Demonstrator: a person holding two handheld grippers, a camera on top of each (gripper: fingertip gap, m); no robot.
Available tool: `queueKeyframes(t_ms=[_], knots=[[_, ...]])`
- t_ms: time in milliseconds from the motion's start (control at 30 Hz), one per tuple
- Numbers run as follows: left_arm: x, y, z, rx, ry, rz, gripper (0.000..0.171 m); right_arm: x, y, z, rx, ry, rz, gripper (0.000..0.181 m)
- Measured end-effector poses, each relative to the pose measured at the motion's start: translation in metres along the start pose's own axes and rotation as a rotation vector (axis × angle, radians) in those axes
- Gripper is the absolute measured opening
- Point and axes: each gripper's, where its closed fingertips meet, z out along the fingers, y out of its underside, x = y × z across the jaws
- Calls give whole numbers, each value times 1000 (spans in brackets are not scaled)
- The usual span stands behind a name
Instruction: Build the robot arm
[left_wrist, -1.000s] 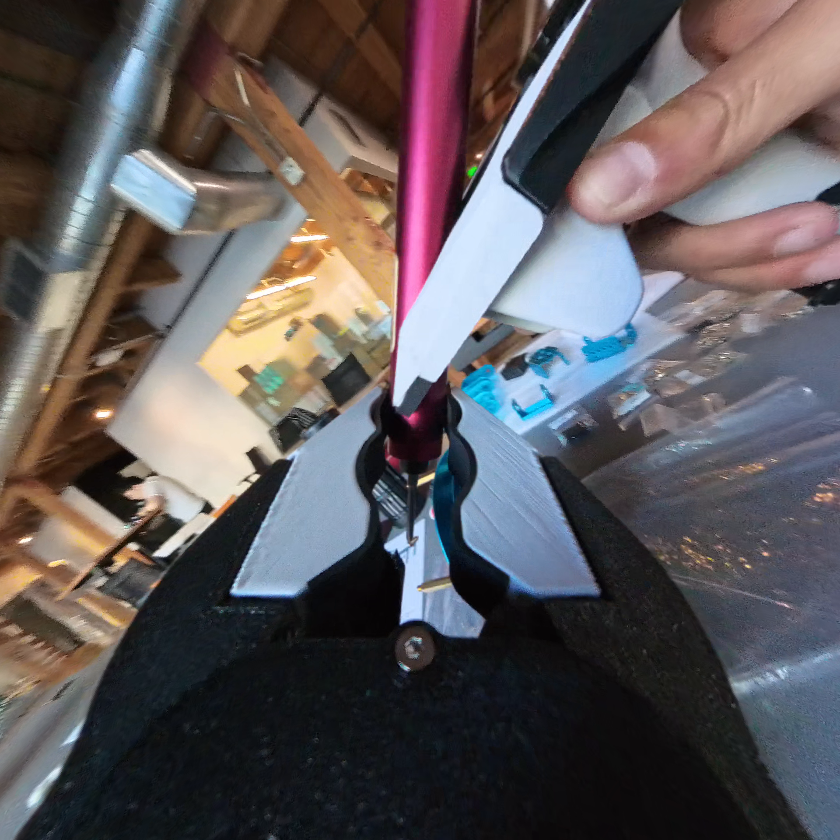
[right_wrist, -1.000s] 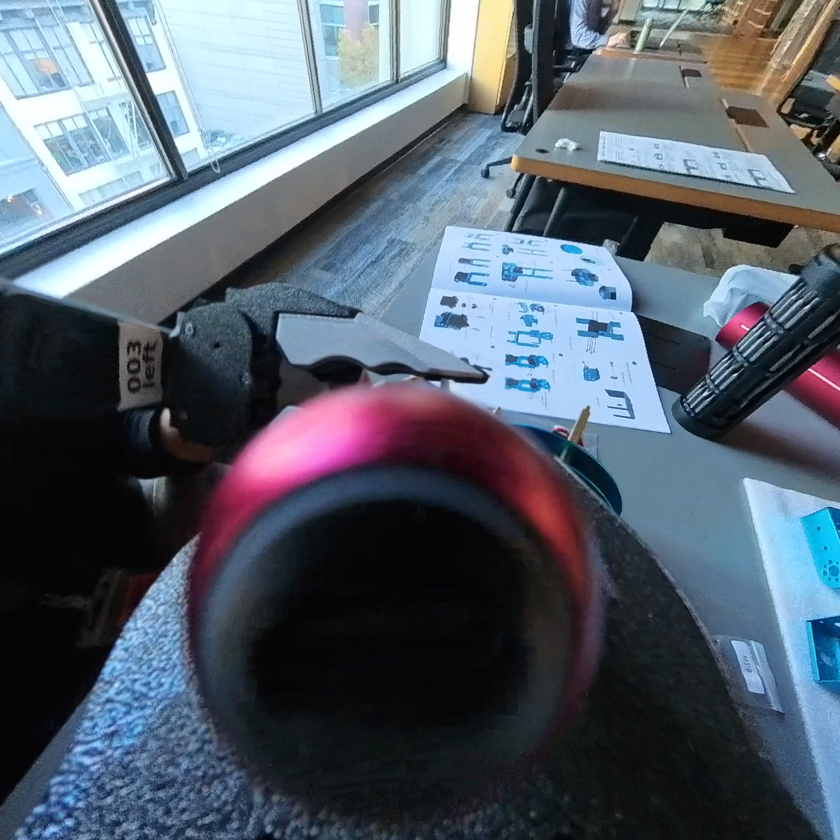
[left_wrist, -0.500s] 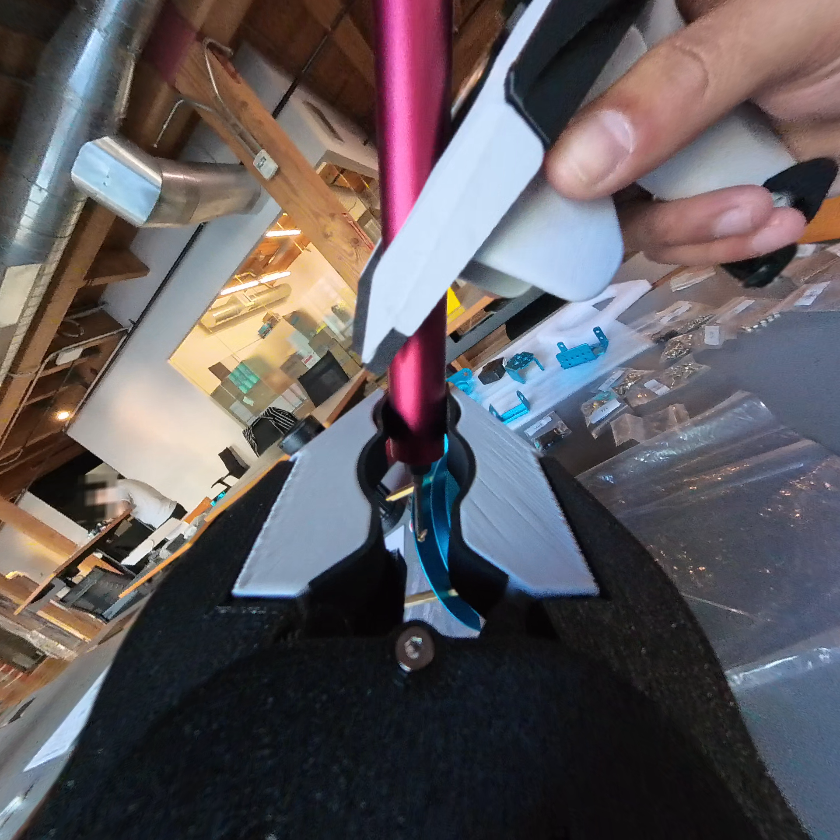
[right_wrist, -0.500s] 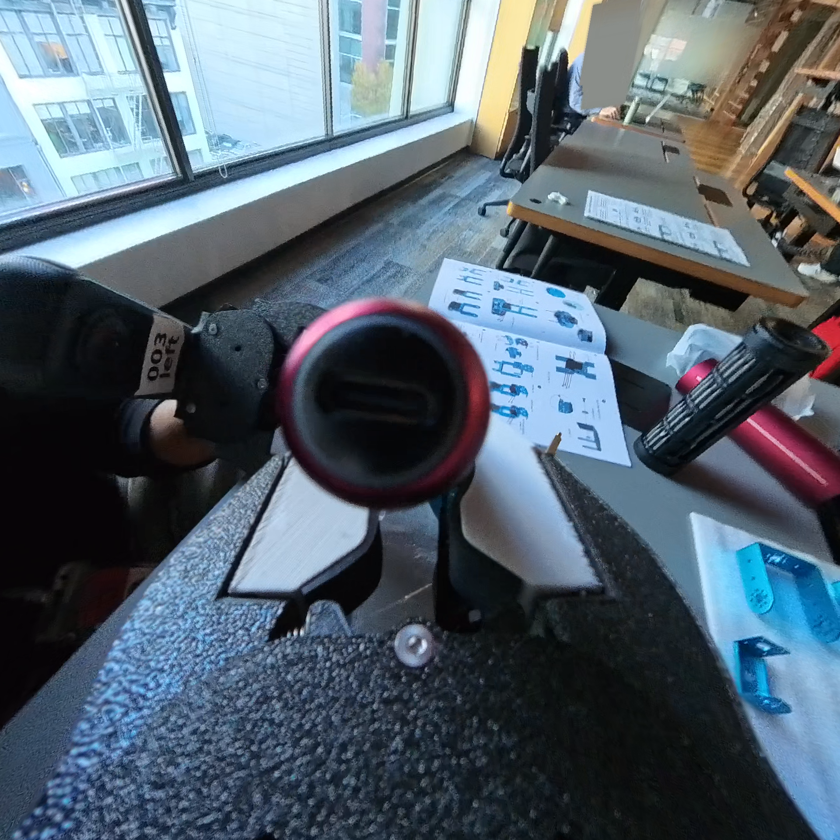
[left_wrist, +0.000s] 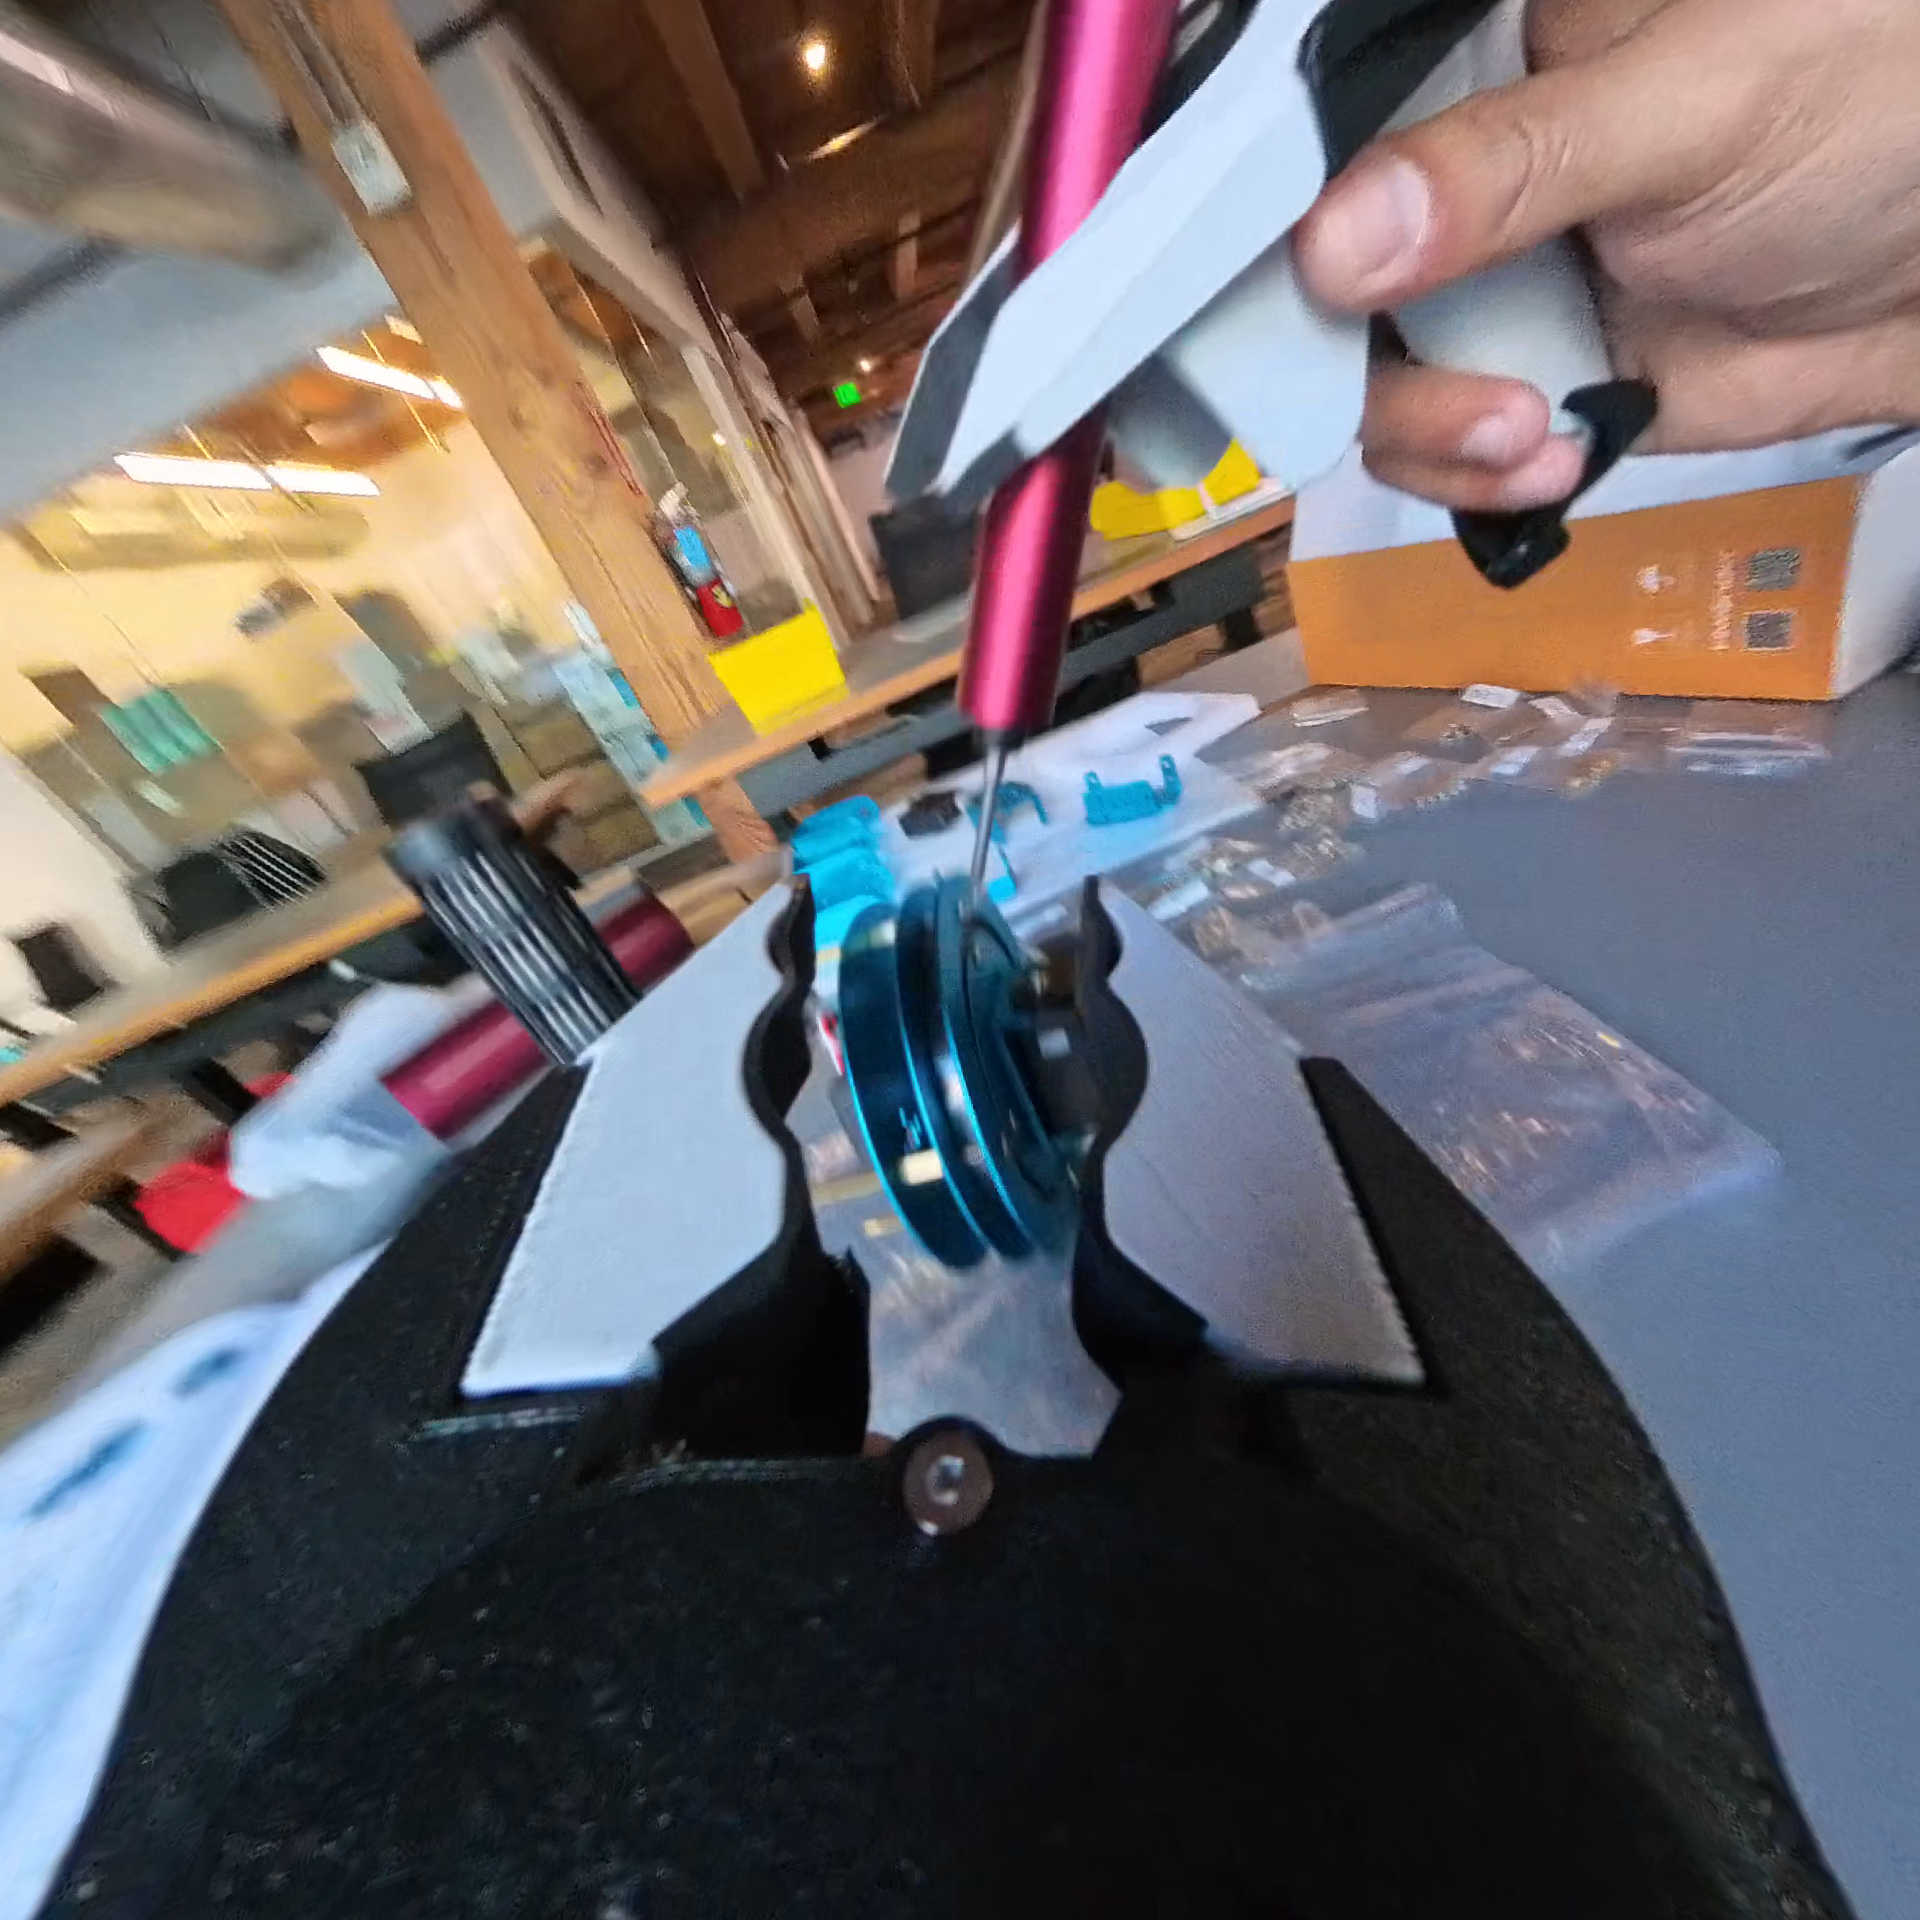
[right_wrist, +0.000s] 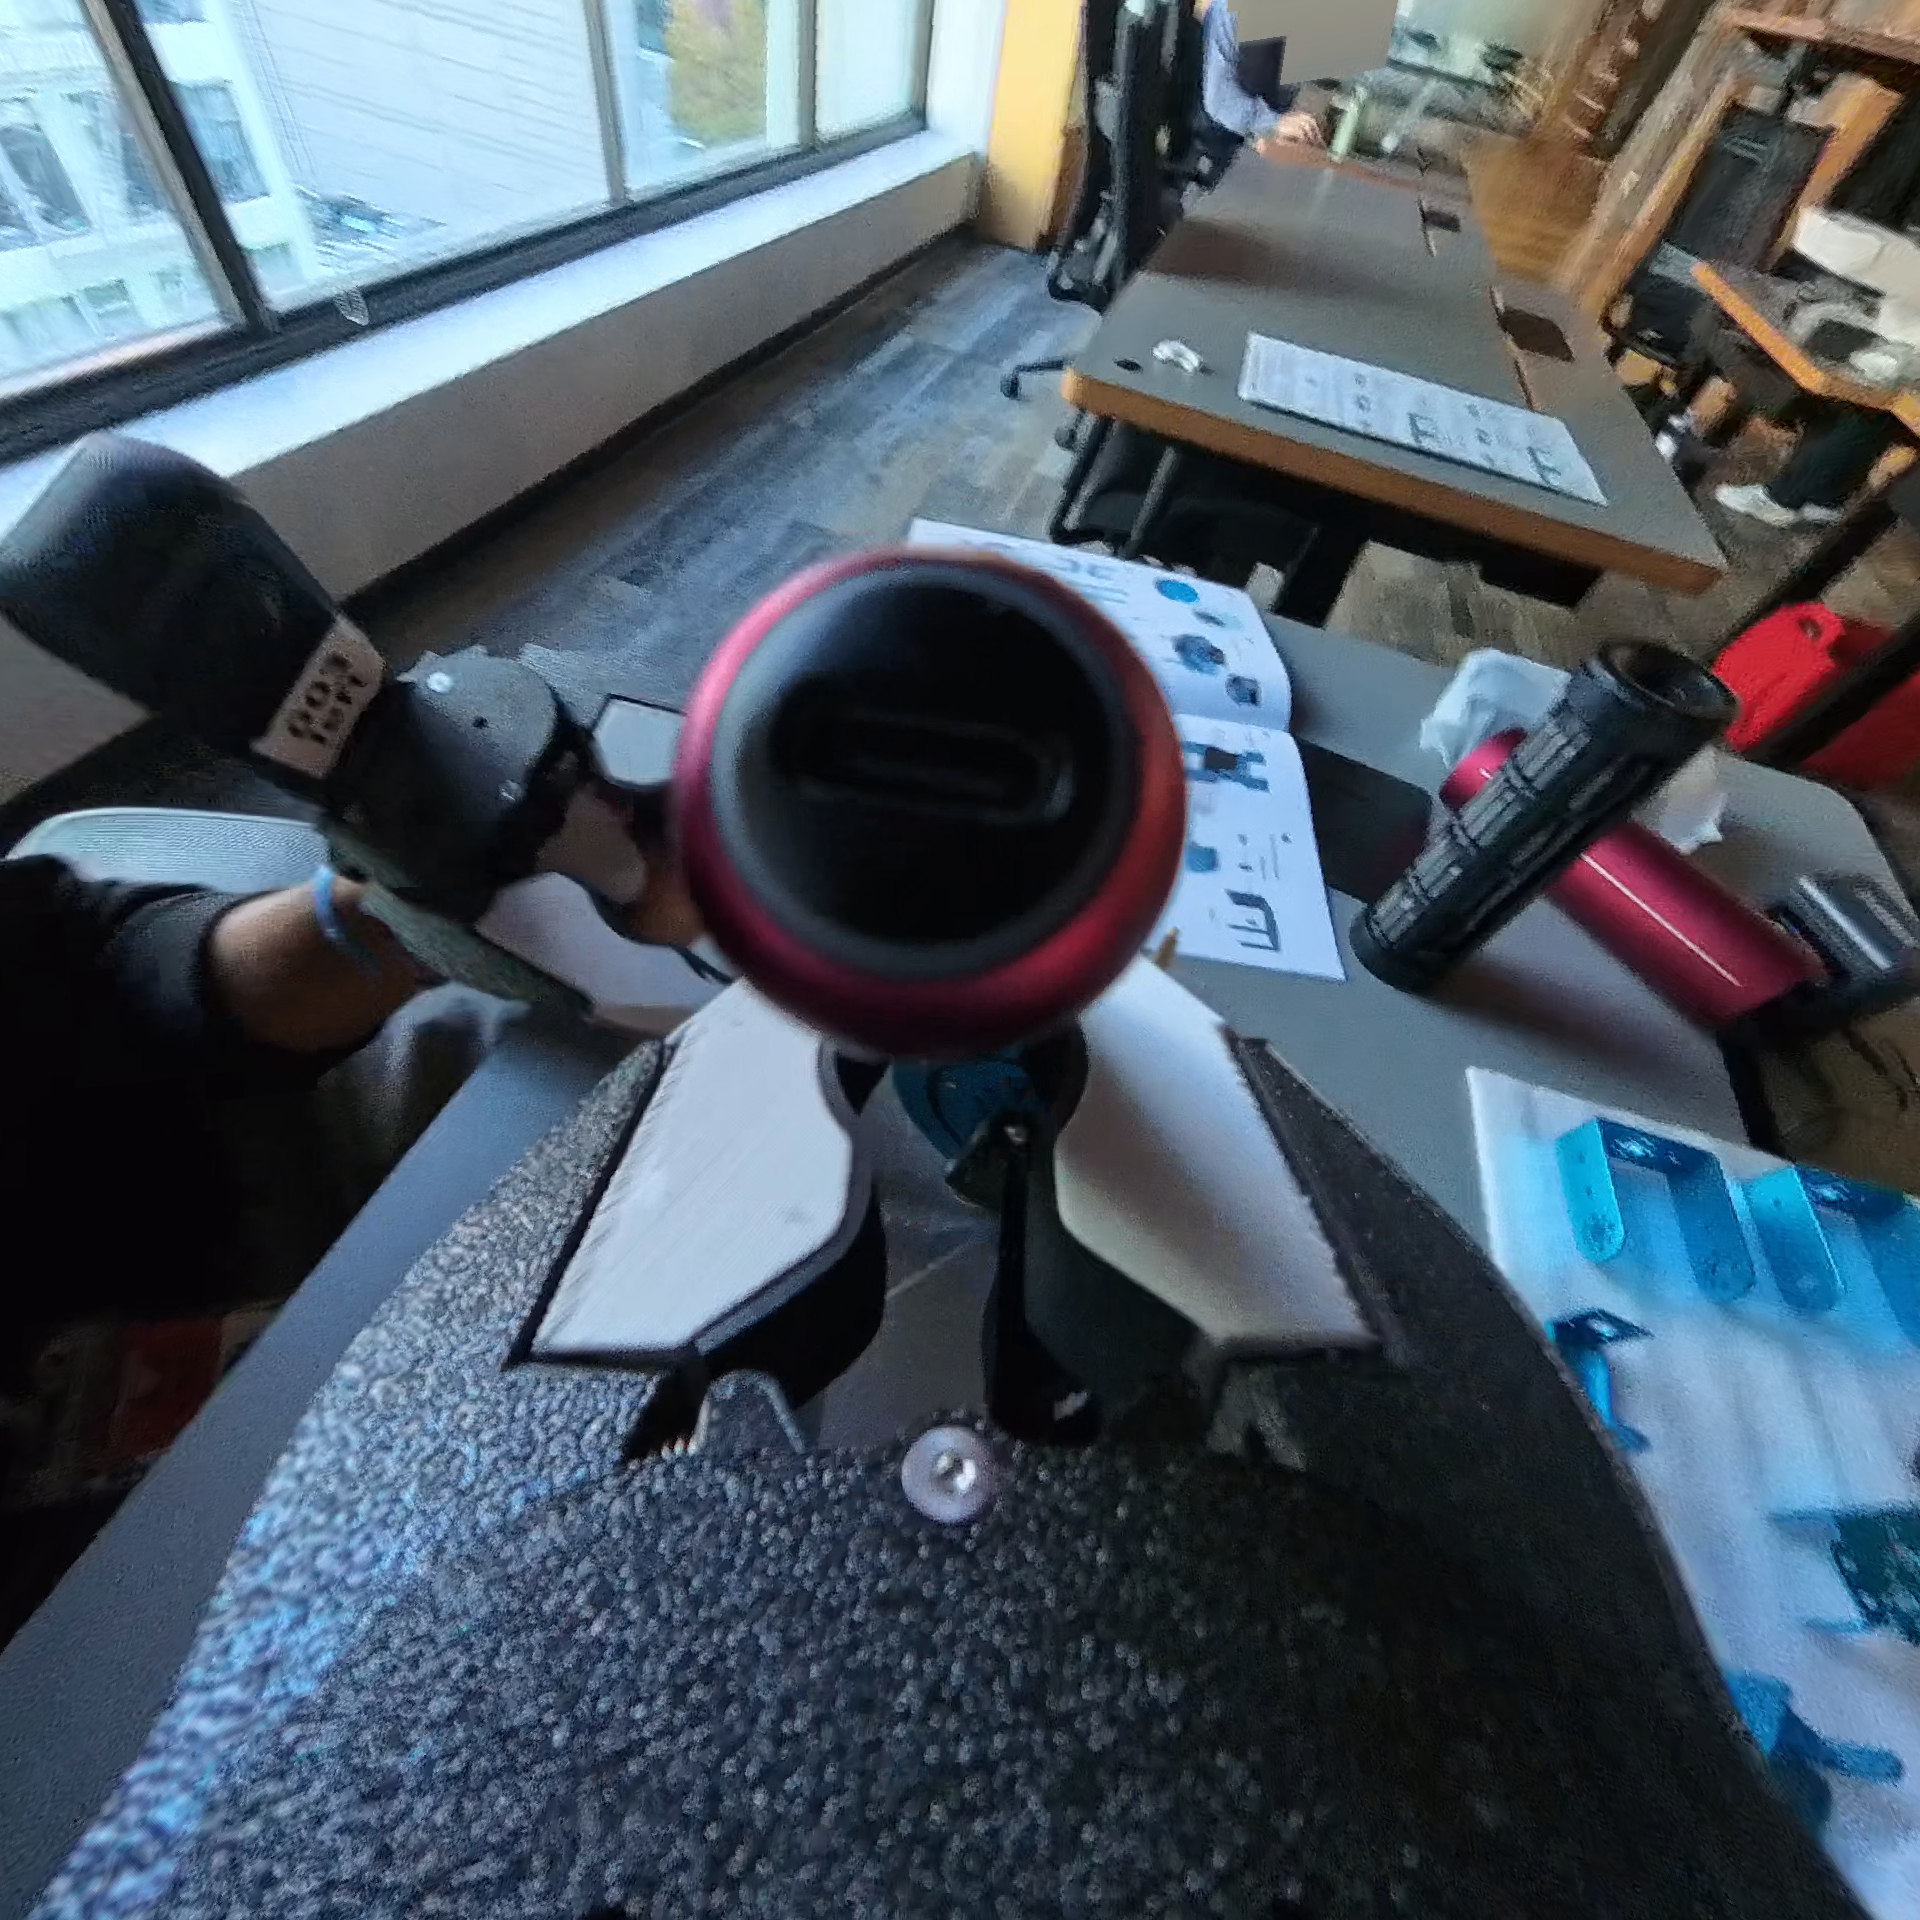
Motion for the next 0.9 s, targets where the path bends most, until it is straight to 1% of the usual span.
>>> queueKeyframes(t_ms=[33,100,167,233,300,367,467,533,567,600,667,733,800,900], knots=[[-1,11,-9,-4,26,-61,46,4,4,2,-31,7,6,17],[-1,22,-21,43,57,-129,41,5,14,8,-120,5,13,17],[6,22,-23,82,109,-125,28,7,10,13,-123,25,-16,17],[4,22,-16,59,89,-143,29,4,9,19,-106,4,2,17],[3,25,-9,33,74,-174,29,8,19,24,-110,1,14,17],[2,31,-4,11,50,-170,31,18,32,24,-99,18,37,17],[2,36,0,-25,28,-149,46,22,35,19,-10,-6,120,17],[0,42,5,-65,15,-151,60,25,35,17,10,12,115,17],[-2,45,7,-83,5,-161,62,24,34,16,22,11,115,17],[-2,47,8,-94,9,-177,63,20,33,16,22,6,108,17],[-3,51,10,-111,35,-227,62,17,34,16,13,41,41,17],[-1,56,13,-140,84,-278,61,14,33,14,12,71,5,17],[1,59,15,-163,113,-314,56,11,36,10,-3,127,-50,17],[-5,63,19,-178,91,-347,52,-5,39,4,71,193,-85,19]])
